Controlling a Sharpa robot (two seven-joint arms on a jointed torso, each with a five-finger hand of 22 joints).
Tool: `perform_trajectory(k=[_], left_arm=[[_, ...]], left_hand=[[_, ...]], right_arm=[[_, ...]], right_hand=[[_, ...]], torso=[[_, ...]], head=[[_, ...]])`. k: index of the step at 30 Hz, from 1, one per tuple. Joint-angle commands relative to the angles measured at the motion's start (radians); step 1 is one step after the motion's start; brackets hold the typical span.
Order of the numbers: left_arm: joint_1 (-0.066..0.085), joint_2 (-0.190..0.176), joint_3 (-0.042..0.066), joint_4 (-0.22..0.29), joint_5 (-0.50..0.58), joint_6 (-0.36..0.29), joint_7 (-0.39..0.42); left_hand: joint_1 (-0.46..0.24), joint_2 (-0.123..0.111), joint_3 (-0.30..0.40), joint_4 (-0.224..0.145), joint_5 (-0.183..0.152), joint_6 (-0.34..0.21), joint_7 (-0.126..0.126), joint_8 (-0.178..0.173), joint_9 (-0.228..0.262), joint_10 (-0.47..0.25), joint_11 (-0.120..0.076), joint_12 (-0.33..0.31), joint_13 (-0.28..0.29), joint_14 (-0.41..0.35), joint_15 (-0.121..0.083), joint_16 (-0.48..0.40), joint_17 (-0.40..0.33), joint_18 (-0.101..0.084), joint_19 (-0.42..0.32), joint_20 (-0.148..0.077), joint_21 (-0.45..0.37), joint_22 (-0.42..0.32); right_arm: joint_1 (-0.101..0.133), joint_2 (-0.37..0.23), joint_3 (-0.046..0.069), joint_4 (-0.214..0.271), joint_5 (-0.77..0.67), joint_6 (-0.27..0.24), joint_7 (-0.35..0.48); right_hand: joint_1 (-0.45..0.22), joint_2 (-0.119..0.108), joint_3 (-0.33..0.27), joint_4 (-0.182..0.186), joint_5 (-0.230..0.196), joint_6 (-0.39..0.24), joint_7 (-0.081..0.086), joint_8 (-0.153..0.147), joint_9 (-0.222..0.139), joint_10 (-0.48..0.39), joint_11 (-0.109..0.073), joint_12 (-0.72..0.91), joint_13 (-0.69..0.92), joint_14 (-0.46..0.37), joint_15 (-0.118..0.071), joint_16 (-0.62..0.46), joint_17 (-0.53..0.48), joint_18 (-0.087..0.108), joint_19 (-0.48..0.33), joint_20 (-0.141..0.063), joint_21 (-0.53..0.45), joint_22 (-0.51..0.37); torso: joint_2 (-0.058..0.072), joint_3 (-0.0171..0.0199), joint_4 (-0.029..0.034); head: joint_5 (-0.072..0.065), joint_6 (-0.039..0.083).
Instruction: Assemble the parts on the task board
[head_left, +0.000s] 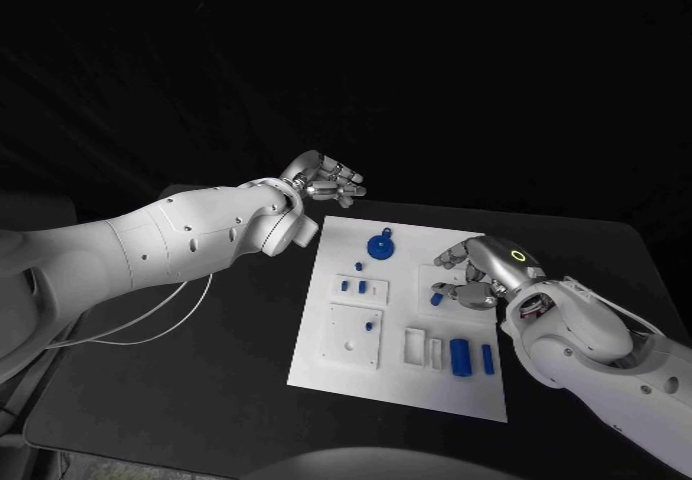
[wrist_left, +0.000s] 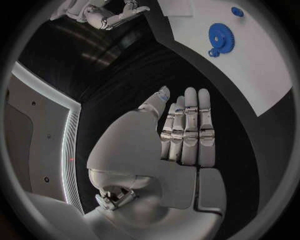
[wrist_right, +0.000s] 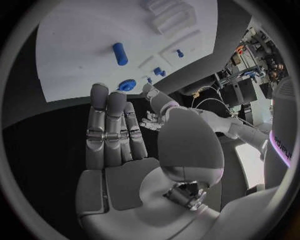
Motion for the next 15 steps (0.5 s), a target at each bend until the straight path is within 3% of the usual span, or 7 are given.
perform_trajectory(k=[1, 7, 15], left_arm=[[-0.001, 0.003, 0.001, 0.001, 0.004, 0.008, 0.01], [-0.003, 0.007, 0.001, 0.003, 0.005, 0.012, 0.008], [-0.004, 0.006, 0.001, 0.002, 0.007, 0.014, 0.009]], left_hand=[[-0.005, 0.005, -0.001, -0.005, 0.004, -0.002, 0.001, 0.0, 0.0, -0.002, -0.003, -0.002, 0.001, -0.004, 0.001, -0.004, -0.001, -0.016, -0.009, -0.001, -0.001, -0.002], [-0.005, 0.005, 0.0, -0.005, 0.004, -0.003, 0.001, 0.0, 0.0, -0.002, -0.003, -0.002, 0.001, -0.003, 0.0, -0.003, -0.001, -0.016, -0.009, -0.001, -0.001, -0.003], [-0.007, 0.006, 0.0, -0.005, 0.004, -0.003, 0.001, 0.0, 0.0, -0.002, -0.003, -0.002, 0.001, -0.003, 0.0, -0.003, 0.0, -0.016, -0.007, -0.001, 0.0, -0.004]], right_arm=[[-0.001, -0.001, 0.003, -0.01, 0.012, 0.123, 0.018], [-0.001, 0.003, 0.005, -0.03, 0.0, 0.193, 0.003], [-0.008, 0.025, 0.004, -0.06, -0.018, 0.23, 0.0]], right_hand=[[0.01, -0.005, -0.024, 0.003, -0.003, -0.034, -0.005, -0.006, -0.003, -0.023, 0.003, 0.001, 0.0, -0.012, 0.0, 0.004, 0.0, 0.011, 0.012, 0.007, -0.018, -0.004], [0.043, 0.005, -0.097, 0.034, -0.003, -0.079, -0.015, -0.002, 0.001, -0.048, 0.012, 0.004, 0.002, -0.028, 0.008, 0.021, -0.005, 0.028, 0.011, 0.018, -0.048, -0.009], [0.056, 0.02, -0.088, 0.036, -0.003, -0.062, -0.011, -0.001, 0.002, -0.024, 0.004, 0.006, 0.003, -0.026, 0.004, 0.029, -0.009, 0.027, 0.015, 0.016, -0.04, -0.003]], torso=[[-0.002, 0.0011, -0.002], [-0.002, -0.0004, -0.0013], [0.0, 0.0001, 0.0008]], head=[[-0.004, 0.004], [-0.007, 0.004], [-0.005, 0.002]])
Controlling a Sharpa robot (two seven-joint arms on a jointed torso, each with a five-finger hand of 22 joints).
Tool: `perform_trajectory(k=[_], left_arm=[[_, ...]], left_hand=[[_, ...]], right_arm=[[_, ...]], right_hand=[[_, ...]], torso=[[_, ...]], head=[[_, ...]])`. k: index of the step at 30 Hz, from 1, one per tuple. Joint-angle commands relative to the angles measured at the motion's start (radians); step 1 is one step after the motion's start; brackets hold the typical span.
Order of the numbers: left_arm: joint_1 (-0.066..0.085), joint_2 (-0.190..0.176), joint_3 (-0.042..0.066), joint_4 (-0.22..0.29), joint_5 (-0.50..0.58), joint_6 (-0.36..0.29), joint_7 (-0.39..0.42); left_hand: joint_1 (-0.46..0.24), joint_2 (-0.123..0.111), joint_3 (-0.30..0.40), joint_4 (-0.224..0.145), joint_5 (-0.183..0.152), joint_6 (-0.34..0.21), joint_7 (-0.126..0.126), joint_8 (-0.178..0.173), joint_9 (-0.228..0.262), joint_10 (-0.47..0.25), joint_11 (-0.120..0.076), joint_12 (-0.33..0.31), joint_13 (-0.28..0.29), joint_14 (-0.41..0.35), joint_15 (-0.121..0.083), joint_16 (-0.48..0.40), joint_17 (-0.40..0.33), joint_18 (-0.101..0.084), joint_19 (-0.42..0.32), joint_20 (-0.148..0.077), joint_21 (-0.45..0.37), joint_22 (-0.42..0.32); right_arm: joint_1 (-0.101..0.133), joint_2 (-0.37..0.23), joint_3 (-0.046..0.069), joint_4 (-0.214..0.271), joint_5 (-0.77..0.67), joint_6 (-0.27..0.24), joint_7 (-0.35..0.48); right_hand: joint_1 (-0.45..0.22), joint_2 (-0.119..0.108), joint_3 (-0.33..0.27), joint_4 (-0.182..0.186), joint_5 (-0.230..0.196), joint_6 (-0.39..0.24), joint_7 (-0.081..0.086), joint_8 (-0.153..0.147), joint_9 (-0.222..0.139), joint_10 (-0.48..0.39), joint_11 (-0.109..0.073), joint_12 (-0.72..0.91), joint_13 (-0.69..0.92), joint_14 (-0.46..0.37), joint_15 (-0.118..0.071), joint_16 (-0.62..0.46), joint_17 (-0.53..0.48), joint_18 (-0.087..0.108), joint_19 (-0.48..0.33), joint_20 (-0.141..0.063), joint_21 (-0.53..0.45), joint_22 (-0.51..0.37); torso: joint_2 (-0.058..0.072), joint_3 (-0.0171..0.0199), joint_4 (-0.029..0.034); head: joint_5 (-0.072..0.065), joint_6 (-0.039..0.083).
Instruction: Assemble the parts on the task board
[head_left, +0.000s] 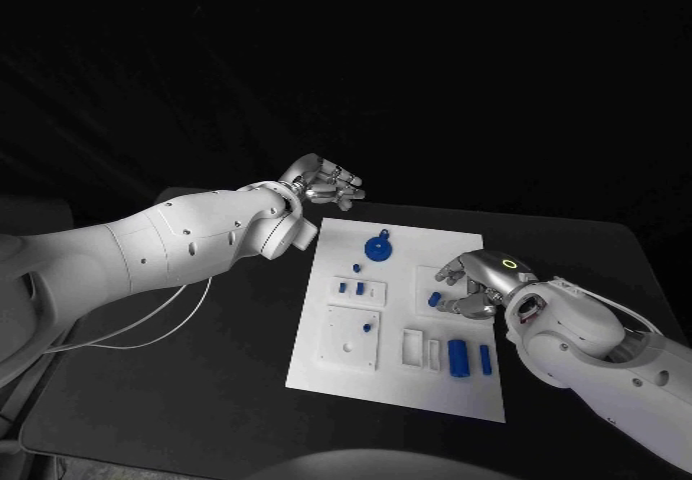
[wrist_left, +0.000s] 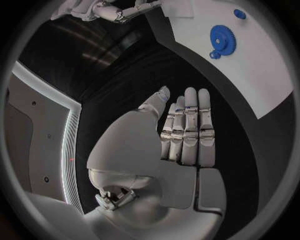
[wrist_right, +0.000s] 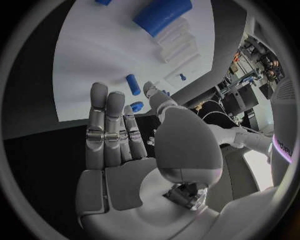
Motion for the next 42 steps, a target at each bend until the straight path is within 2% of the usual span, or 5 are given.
perform_trajectory(k=[1, 7, 14, 29, 42], left_arm=[[0.0, 0.001, 0.001, 0.001, 0.007, 0.013, 0.009], [0.0, 0.001, 0.001, 0.001, 0.008, 0.018, 0.01], [0.0, 0.001, 0.001, 0.001, 0.009, 0.02, 0.009], [0.0, 0.0, 0.001, -0.001, 0.01, 0.018, 0.008], [0.0, -0.001, 0.001, -0.004, 0.01, 0.022, 0.006]], left_hand=[[-0.007, 0.006, 0.0, -0.005, 0.005, -0.003, 0.001, 0.0, 0.0, -0.002, -0.003, -0.002, 0.001, -0.003, 0.0, -0.003, 0.0, -0.016, -0.007, -0.001, 0.0, -0.001], [-0.006, 0.005, 0.001, -0.006, 0.005, -0.003, 0.001, 0.0, 0.0, -0.002, -0.003, -0.002, 0.001, -0.003, 0.0, -0.003, 0.0, -0.016, -0.007, -0.002, -0.001, -0.002], [-0.005, 0.007, 0.002, -0.006, 0.006, -0.003, 0.001, 0.0, 0.0, -0.002, -0.003, -0.002, 0.001, -0.003, 0.0, -0.003, 0.0, -0.016, -0.007, -0.002, 0.0, -0.002], [-0.005, 0.009, 0.004, -0.007, 0.006, -0.005, 0.001, -0.001, 0.0, -0.004, -0.002, -0.002, 0.001, -0.003, 0.0, -0.002, 0.0, -0.016, -0.006, -0.002, 0.0, -0.002], [-0.006, 0.009, 0.005, -0.008, 0.006, -0.005, 0.001, 0.0, 0.0, -0.004, -0.002, -0.002, 0.001, -0.002, 0.0, -0.002, 0.0, -0.015, -0.006, -0.002, 0.0, -0.001]], right_arm=[[-0.006, 0.013, 0.0, -0.009, -0.022, 0.063, 0.0], [-0.01, 0.034, -0.003, -0.024, -0.037, 0.055, 0.0], [-0.014, 0.05, -0.005, -0.033, -0.042, 0.037, 0.002], [-0.016, 0.061, -0.01, -0.042, -0.055, 0.012, -0.014], [-0.017, 0.06, -0.015, -0.034, -0.093, -0.014, -0.04]], right_hand=[[0.015, 0.01, 0.013, -0.001, -0.003, 0.012, 0.006, -0.001, 0.001, 0.02, -0.004, 0.005, 0.001, -0.001, -0.008, 0.005, -0.002, 0.008, 0.018, 0.004, 0.009, 0.005], [0.03, 0.044, 0.092, -0.024, -0.002, 0.053, 0.023, 0.003, 0.002, 0.092, -0.024, 0.009, 0.001, 0.008, -0.023, 0.01, -0.004, -0.005, 0.032, -0.009, 0.055, 0.022], [-0.012, 0.05, 0.201, -0.06, -0.002, 0.11, 0.031, -0.002, 0.0, 0.167, -0.044, 0.003, 0.0, 0.016, -0.039, 0.015, -0.004, -0.031, 0.037, -0.031, 0.092, 0.046], [0.017, 0.138, 0.218, -0.099, -0.002, 0.192, 0.03, 0.002, 0.011, 0.222, -0.062, 0.007, 0.004, 0.019, -0.051, 0.016, -0.002, -0.04, 0.037, -0.043, 0.116, 0.063], [-0.022, 0.155, 0.309, -0.172, -0.002, 0.241, 0.019, 0.0, 0.026, 0.259, -0.07, 0.008, 0.005, 0.029, -0.06, 0.013, 0.003, -0.047, 0.036, -0.054, 0.17, 0.113]], torso=[[0.001, 0.0007, 0.001], [0.0, -0.0006, 0.0009], [0.0, -0.0005, 0.0], [0.0, 0.0003, -0.001], [0.0, 0.0002, -0.0004]], head=[[0.005, -0.002], [0.008, -0.002], [0.012, -0.002], [0.011, -0.006], [-0.011, -0.008]])
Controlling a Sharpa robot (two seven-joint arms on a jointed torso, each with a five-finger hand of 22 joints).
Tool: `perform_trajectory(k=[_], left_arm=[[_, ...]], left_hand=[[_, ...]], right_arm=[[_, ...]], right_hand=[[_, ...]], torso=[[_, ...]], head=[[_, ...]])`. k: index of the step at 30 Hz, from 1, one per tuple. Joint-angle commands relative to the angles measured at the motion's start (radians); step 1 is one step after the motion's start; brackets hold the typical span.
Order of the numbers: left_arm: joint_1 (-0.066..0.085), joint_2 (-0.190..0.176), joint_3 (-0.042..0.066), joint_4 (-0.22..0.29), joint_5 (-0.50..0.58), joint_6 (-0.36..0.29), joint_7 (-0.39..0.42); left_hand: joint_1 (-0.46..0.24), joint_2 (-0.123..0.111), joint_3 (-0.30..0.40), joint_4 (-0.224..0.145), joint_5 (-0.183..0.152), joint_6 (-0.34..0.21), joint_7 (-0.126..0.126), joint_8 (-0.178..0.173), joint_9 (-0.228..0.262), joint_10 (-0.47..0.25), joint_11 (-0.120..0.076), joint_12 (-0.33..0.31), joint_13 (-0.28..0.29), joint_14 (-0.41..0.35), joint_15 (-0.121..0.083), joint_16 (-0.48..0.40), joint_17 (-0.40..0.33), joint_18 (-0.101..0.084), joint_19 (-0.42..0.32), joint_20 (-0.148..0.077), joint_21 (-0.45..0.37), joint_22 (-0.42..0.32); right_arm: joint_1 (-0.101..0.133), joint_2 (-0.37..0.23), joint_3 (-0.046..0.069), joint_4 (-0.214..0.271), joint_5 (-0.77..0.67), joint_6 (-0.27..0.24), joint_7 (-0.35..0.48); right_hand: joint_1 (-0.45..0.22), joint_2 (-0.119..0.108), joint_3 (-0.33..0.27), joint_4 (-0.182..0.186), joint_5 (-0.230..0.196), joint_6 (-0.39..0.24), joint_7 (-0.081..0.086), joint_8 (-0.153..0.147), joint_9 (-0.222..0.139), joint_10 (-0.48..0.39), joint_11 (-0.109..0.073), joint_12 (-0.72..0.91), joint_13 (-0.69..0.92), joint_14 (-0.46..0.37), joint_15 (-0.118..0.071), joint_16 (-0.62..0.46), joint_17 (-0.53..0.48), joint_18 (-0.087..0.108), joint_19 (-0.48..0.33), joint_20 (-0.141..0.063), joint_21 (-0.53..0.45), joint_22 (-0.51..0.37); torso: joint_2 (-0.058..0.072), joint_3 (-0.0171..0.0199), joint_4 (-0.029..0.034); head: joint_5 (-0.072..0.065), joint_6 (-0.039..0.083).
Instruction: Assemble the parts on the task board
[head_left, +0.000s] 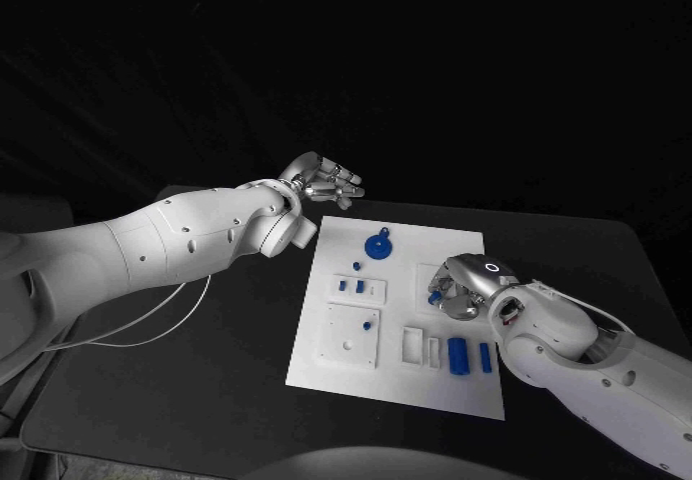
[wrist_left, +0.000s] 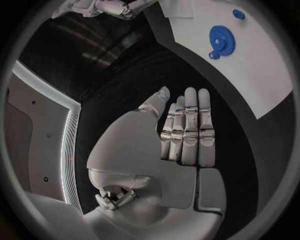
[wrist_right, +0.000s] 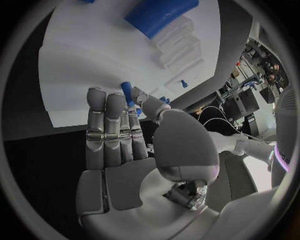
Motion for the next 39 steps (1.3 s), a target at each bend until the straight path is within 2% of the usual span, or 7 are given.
perform_trajectory(k=[1, 8, 19, 25, 27, 32, 39], left_arm=[[0.0, 0.001, 0.001, 0.0, 0.006, 0.013, 0.007], [0.0, 0.001, 0.001, -0.004, 0.006, 0.013, 0.006], [0.0, 0.003, 0.001, -0.015, 0.006, 0.012, 0.008], [0.0, 0.006, 0.001, -0.021, 0.007, 0.012, 0.009], [0.0, 0.01, 0.001, -0.027, 0.008, 0.012, 0.01], [-0.005, 0.022, 0.001, -0.042, 0.01, 0.009, 0.011], [-0.013, 0.039, 0.001, -0.063, 0.015, 0.005, 0.01]], left_hand=[[-0.002, 0.005, 0.003, -0.005, 0.006, -0.005, 0.001, 0.0, 0.0, -0.004, -0.002, -0.002, 0.001, -0.002, 0.0, -0.002, 0.0, -0.015, -0.006, -0.002, 0.0, 0.0], [-0.002, 0.005, 0.004, -0.006, 0.006, -0.005, 0.002, 0.0, 0.0, -0.006, -0.002, -0.003, 0.001, -0.002, 0.0, -0.002, 0.0, -0.015, -0.006, -0.003, 0.0, 0.001], [-0.002, 0.005, 0.004, -0.006, 0.006, -0.005, 0.002, 0.0, 0.0, -0.006, -0.002, -0.003, 0.001, -0.002, 0.0, -0.002, 0.0, -0.015, -0.006, -0.003, 0.0, 0.001], [-0.003, 0.006, 0.005, -0.008, 0.007, -0.005, 0.002, 0.0, 0.0, -0.005, -0.002, -0.002, 0.001, -0.002, 0.0, -0.002, 0.0, -0.015, -0.006, -0.003, 0.0, 0.004], [-0.003, 0.006, 0.005, -0.008, 0.007, -0.005, 0.002, 0.0, 0.0, -0.005, -0.002, -0.002, 0.001, -0.002, 0.0, -0.002, 0.0, -0.015, -0.006, -0.003, 0.0, 0.004], [-0.007, 0.006, 0.004, -0.005, 0.006, -0.005, 0.001, 0.0, 0.0, -0.005, -0.002, -0.002, 0.001, -0.001, 0.0, -0.001, 0.0, -0.015, -0.006, -0.002, 0.0, 0.004], [-0.01, 0.006, 0.004, -0.004, 0.006, -0.004, 0.001, 0.0, 0.001, -0.003, -0.003, -0.002, 0.001, 0.002, -0.002, 0.002, 0.001, -0.015, -0.001, -0.003, 0.001, 0.004]], right_arm=[[-0.003, -0.002, -0.002, 0.011, -0.029, -0.021, -0.016], [-0.003, -0.018, 0.008, 0.035, 0.049, -0.065, -0.01], [-0.003, -0.037, 0.073, 0.087, 0.224, -0.098, 0.006], [-0.003, -0.041, 0.092, 0.131, 0.281, -0.109, 0.024], [-0.003, -0.028, 0.094, 0.137, 0.306, -0.095, 0.039], [-0.003, 0.018, 0.072, 0.135, 0.335, -0.074, 0.064], [-0.003, 0.08, 0.003, 0.138, 0.302, -0.062, 0.099]], right_hand=[[-0.011, 0.004, 0.015, -0.002, 0.006, 0.011, -0.001, 0.007, 0.015, 0.019, -0.01, 0.004, 0.004, 0.005, -0.007, 0.001, 0.001, 0.002, 0.039, -0.009, 0.017, 0.03], [-0.018, 0.004, 0.017, -0.002, 0.006, 0.014, -0.002, 0.006, 0.02, 0.023, -0.012, 0.003, 0.004, 0.009, -0.008, -0.002, 0.0, -0.001, 0.043, -0.011, 0.048, 0.042], [-0.02, 0.014, -0.002, -0.003, 0.006, 0.011, -0.002, 0.006, 0.027, 0.022, -0.012, 0.003, 0.004, 0.01, -0.009, -0.005, 0.001, 0.002, 0.043, -0.012, 0.05, 0.042], [-0.019, 0.014, -0.004, -0.003, 0.006, 0.012, -0.002, 0.007, 0.028, 0.023, -0.013, 0.003, 0.004, 0.011, -0.01, -0.005, 0.002, 0.002, 0.044, -0.012, 0.054, 0.043], [-0.019, 0.015, -0.004, -0.003, 0.006, 0.011, -0.002, 0.006, 0.029, 0.023, -0.012, 0.003, 0.004, 0.011, -0.01, -0.006, 0.003, 0.003, 0.043, -0.012, 0.055, 0.043], [-0.018, 0.018, -0.007, -0.003, 0.006, 0.007, -0.001, 0.006, 0.029, 0.02, -0.011, 0.003, 0.004, 0.008, -0.01, -0.008, 0.003, 0.005, 0.041, -0.012, 0.048, 0.042], [-0.013, 0.023, -0.018, -0.003, 0.006, 0.004, 0.0, 0.006, 0.031, 0.017, -0.011, 0.003, 0.004, 0.006, -0.008, -0.013, 0.001, 0.006, 0.04, -0.01, 0.04, 0.042]], torso=[[0.0, 0.0, 0.0005], [-0.001, -0.0007, 0.0002], [0.0, 0.0006, 0.0004], [-0.004, -0.0017, -0.0014], [-0.005, -0.0014, -0.0017], [-0.013, 0.0024, 0.0017], [-0.019, 0.0039, 0.0047]], head=[[-0.009, -0.002], [-0.012, 0.001], [-0.004, 0.003], [0.009, 0.0], [0.028, -0.003], [0.041, -0.006], [0.062, -0.015]])
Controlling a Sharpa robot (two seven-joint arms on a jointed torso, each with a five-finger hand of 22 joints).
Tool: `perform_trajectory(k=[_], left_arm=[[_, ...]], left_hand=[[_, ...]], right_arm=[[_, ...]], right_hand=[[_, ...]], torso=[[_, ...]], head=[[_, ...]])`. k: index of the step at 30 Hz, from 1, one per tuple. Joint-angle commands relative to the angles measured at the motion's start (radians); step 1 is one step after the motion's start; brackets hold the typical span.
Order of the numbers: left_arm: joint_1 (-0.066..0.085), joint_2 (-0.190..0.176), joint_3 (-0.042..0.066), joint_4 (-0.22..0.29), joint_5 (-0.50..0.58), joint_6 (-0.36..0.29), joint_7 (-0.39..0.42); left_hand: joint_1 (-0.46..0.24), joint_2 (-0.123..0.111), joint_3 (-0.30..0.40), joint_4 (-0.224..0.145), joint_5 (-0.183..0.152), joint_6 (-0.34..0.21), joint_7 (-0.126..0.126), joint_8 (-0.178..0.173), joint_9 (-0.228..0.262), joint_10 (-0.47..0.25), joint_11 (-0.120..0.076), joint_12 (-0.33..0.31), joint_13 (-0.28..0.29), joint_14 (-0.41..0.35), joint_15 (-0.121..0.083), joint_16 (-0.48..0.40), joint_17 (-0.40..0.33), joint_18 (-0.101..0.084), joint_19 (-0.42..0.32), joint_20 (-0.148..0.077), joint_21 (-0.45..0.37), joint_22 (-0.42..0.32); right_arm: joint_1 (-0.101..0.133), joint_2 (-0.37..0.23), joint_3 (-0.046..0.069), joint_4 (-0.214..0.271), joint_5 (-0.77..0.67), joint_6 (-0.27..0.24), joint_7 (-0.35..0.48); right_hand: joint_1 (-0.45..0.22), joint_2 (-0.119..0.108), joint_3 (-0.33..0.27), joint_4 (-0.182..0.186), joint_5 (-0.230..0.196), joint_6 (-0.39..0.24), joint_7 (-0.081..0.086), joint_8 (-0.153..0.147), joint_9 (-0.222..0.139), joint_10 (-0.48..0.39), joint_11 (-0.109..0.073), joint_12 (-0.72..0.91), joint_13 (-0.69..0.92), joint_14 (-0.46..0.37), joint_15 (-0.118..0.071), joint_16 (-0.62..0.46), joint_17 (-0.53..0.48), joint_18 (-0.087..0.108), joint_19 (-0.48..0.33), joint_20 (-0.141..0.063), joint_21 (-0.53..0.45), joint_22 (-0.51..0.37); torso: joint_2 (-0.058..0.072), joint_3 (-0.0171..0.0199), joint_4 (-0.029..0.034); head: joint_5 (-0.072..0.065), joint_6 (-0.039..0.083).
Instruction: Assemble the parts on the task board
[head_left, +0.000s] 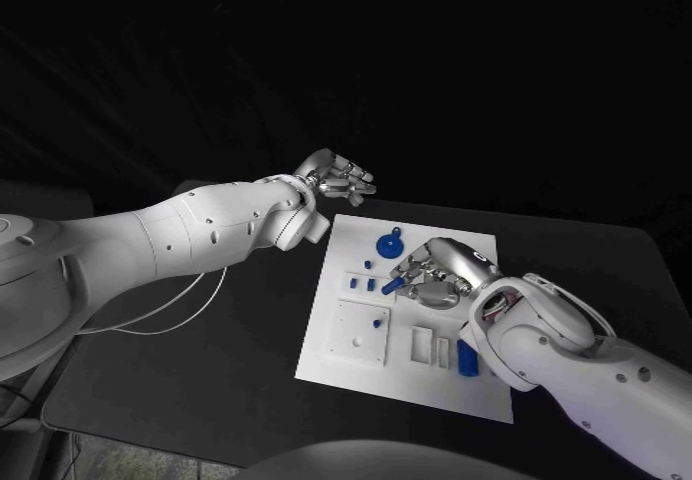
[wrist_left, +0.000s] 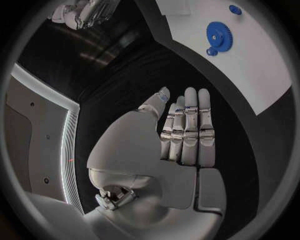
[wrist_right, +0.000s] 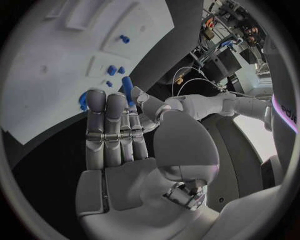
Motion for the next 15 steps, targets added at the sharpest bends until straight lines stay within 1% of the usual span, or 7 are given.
perform_trajectory(k=[1, 3, 6, 7, 10, 13, 15], left_arm=[[-0.003, 0.009, 0.001, -0.006, 0.013, 0.004, 0.011], [-0.003, 0.012, 0.001, -0.009, 0.015, 0.004, 0.012], [-0.004, 0.017, 0.001, -0.012, 0.018, 0.006, 0.013], [-0.004, 0.018, 0.001, -0.013, 0.019, 0.007, 0.013], [-0.005, 0.022, 0.001, -0.013, 0.02, 0.01, 0.014], [-0.005, 0.024, 0.001, -0.013, 0.021, 0.013, 0.014], [-0.005, 0.024, 0.001, -0.013, 0.021, 0.014, 0.014]], left_hand=[[-0.005, 0.002, 0.001, -0.002, 0.003, -0.004, 0.001, 0.0, 0.001, -0.003, -0.003, -0.002, 0.001, 0.002, -0.002, 0.002, 0.001, -0.015, -0.002, -0.003, 0.001, 0.0], [-0.005, 0.002, 0.001, -0.002, 0.003, -0.004, 0.001, 0.0, 0.001, -0.003, -0.003, -0.002, 0.001, 0.002, -0.002, 0.002, 0.001, -0.015, -0.002, -0.003, 0.001, 0.0], [-0.006, 0.002, 0.002, -0.001, 0.003, -0.005, 0.001, 0.0, 0.0, -0.004, -0.003, -0.002, 0.001, 0.002, -0.001, 0.002, 0.001, -0.015, -0.001, -0.003, -0.001, -0.002], [-0.006, 0.002, 0.002, -0.001, 0.003, -0.005, 0.001, 0.0, 0.0, -0.004, -0.003, -0.002, 0.001, 0.002, -0.001, 0.002, 0.001, -0.015, -0.001, -0.003, -0.001, -0.002], [-0.006, 0.002, 0.002, -0.001, 0.003, -0.005, 0.001, 0.0, 0.0, -0.004, -0.003, -0.002, 0.001, 0.002, -0.001, 0.002, 0.001, -0.015, -0.001, -0.003, -0.001, -0.002], [-0.006, 0.003, 0.003, -0.001, 0.003, -0.005, 0.001, 0.0, 0.0, -0.004, -0.003, -0.002, 0.001, 0.001, -0.001, 0.001, 0.001, -0.015, -0.001, -0.003, -0.001, -0.004], [-0.006, 0.003, 0.003, -0.001, 0.003, -0.005, 0.001, 0.0, 0.0, -0.004, -0.003, -0.002, 0.001, 0.001, -0.001, 0.001, 0.001, -0.015, -0.001, -0.003, -0.001, -0.004]], right_arm=[[-0.001, 0.021, -0.025, 0.004, -0.009, 0.024, 0.054], [-0.001, 0.031, -0.041, 0.003, -0.022, 0.025, 0.059], [-0.001, 0.049, -0.074, -0.002, -0.062, 0.024, 0.066], [-0.001, 0.053, -0.08, -0.004, -0.07, 0.024, 0.067], [-0.001, 0.067, -0.107, -0.015, -0.116, 0.02, 0.069], [-0.001, 0.079, -0.134, -0.029, -0.171, 0.022, 0.066], [-0.001, 0.084, -0.144, -0.035, -0.195, 0.027, 0.063]], right_hand=[[0.007, 0.017, -0.007, 0.0, 0.002, -0.001, 0.003, 0.005, 0.031, -0.002, 0.005, 0.003, -0.001, -0.003, -0.002, -0.005, 0.0, 0.015, 0.04, -0.004, -0.007, 0.042], [0.009, 0.018, -0.01, 0.0, 0.002, -0.002, 0.003, 0.005, 0.032, -0.002, 0.005, 0.003, -0.001, -0.002, -0.002, -0.005, -0.001, 0.015, 0.04, -0.003, -0.009, 0.042], [0.009, 0.018, -0.011, 0.0, 0.002, -0.001, 0.003, 0.005, 0.032, -0.002, 0.005, 0.003, -0.001, -0.002, -0.002, -0.006, -0.001, 0.015, 0.04, -0.003, -0.009, 0.042], [0.009, 0.018, -0.011, 0.0, 0.002, -0.001, 0.003, 0.005, 0.032, -0.002, 0.005, 0.003, -0.001, -0.002, -0.002, -0.006, -0.001, 0.015, 0.04, -0.003, -0.009, 0.042], [0.01, 0.018, -0.011, 0.0, 0.002, -0.001, 0.003, 0.005, 0.032, -0.002, 0.005, 0.003, -0.001, -0.002, -0.002, -0.005, -0.001, 0.015, 0.04, -0.003, -0.007, 0.043], [0.012, 0.016, -0.011, 0.0, 0.002, 0.001, 0.002, 0.005, 0.032, -0.001, 0.005, 0.003, -0.001, 0.0, -0.002, -0.005, 0.0, 0.014, 0.041, -0.003, -0.004, 0.044], [0.013, 0.014, -0.009, -0.001, 0.002, 0.002, 0.002, 0.005, 0.032, 0.0, 0.004, 0.004, -0.001, 0.0, -0.002, -0.004, 0.0, 0.013, 0.042, -0.003, -0.001, 0.045]], torso=[[-0.004, 0.0016, 0.0026], [-0.004, 0.0011, 0.0031], [-0.003, 0.0004, 0.0024], [-0.003, 0.0, 0.0022], [-0.003, -0.0005, 0.0025], [-0.002, 0.0007, 0.0026], [-0.002, 0.0011, 0.0024]], head=[[0.01, -0.005], [0.012, -0.006], [0.014, -0.005], [0.014, -0.005], [0.014, -0.006], [0.015, -0.009], [0.015, -0.01]])
